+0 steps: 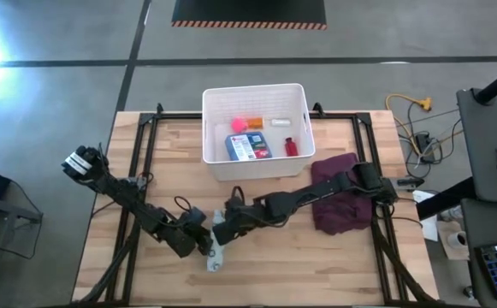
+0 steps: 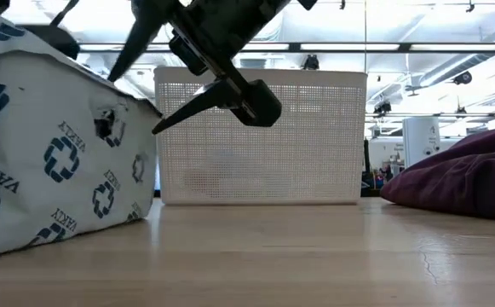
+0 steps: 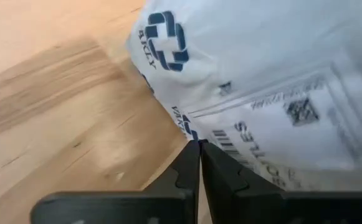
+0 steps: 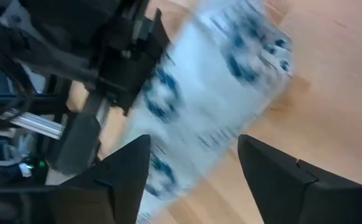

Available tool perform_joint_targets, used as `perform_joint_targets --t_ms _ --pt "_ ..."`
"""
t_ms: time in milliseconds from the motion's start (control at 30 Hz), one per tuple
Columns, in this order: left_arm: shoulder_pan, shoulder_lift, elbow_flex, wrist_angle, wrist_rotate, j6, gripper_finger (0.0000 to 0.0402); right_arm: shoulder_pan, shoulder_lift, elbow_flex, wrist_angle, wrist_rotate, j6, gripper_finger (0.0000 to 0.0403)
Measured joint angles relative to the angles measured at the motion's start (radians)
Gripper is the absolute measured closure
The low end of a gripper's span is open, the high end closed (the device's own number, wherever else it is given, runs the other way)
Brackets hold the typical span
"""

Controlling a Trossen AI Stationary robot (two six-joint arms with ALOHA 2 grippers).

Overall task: Pick & place medical supplies in basket/bin
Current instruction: Put the light blue mailer bag into the white bin

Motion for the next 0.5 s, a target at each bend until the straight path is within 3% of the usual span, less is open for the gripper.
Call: perform_joint_targets --t_ms 267,500 --pt "0.0 0.0 0.034 -0.001 -0.019 0.03 0.0402 0.003 0.0 0.016 0.01 -0.015 0.037 0.0112" --pt "-0.001 0.0 0.06 -0.005 -0.048 0.048 0.0402 0.003 0.0 -0.007 -0.002 -0.015 0.114 0.0087"
